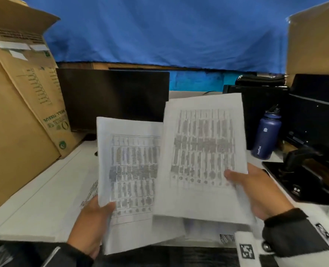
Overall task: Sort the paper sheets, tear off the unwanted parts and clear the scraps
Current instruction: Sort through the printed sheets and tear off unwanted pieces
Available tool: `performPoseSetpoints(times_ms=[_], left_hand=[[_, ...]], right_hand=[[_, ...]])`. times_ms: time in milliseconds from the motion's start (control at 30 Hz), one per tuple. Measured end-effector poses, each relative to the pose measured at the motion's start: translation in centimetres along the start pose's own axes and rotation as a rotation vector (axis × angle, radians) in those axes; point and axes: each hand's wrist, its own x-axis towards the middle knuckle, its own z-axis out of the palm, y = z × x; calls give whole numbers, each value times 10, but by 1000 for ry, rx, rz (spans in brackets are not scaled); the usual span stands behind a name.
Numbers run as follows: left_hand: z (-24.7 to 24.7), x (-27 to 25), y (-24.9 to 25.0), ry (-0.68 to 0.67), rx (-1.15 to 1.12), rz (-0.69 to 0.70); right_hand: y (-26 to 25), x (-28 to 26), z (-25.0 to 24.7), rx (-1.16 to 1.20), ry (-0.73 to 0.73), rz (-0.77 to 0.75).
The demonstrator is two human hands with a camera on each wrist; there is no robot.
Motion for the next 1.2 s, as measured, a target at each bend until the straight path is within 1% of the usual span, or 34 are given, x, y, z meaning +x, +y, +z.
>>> performPoseSetpoints(times_ms=[67, 100, 133, 200, 267, 333, 400, 500, 600, 667, 833, 900, 933, 1000, 1067, 1100, 1133, 1200], left_hand=[[14, -5, 9, -61, -31, 7], [21, -8, 14, -73, -47, 21], [29, -11, 21, -80, -67, 42], [42, -15, 33, -119, -70, 100], [50, -17, 42, -144, 10, 177], [55, -17, 47, -104, 73, 266], [58, -14, 47, -89, 82, 307], [62, -11, 41, -114, 57, 264], [66, -9, 26, -106, -27, 228], [69, -10, 20, -77, -83, 234], [73, -4, 6, 59, -156, 258], [76, -3, 1, 50, -176, 240], [78, -3, -1, 30, -161, 242], [81, 0, -3, 45, -32, 282], [80, 0, 5, 99, 112, 360], [77, 0, 11, 82, 146, 407], [75, 1, 18, 29, 172, 442], [71, 6, 29, -145, 279, 453]], right_hand=[[5, -10, 20, 13, -71, 31], [8, -12, 30, -4, -66, 22], [11, -13, 38, -31, -34, -5], [13, -13, 50, -87, 74, -91], [8, -13, 57, -132, 164, -174], [4, -13, 61, -158, 185, -251], [3, -12, 62, -206, 173, -307], [9, -8, 63, -257, 153, -318], [16, -8, 65, -235, 108, -284], [19, -8, 67, -219, 108, -281], [27, -4, 72, -140, 149, -265], [34, -3, 78, -149, 138, -213], [37, -3, 81, -162, 122, -181], [44, -3, 85, -189, 106, -135], [43, -2, 81, -173, 147, -140], [39, -3, 76, -153, 188, -166], [35, -4, 67, -128, 236, -186], [30, -6, 41, -47, 354, -203]])
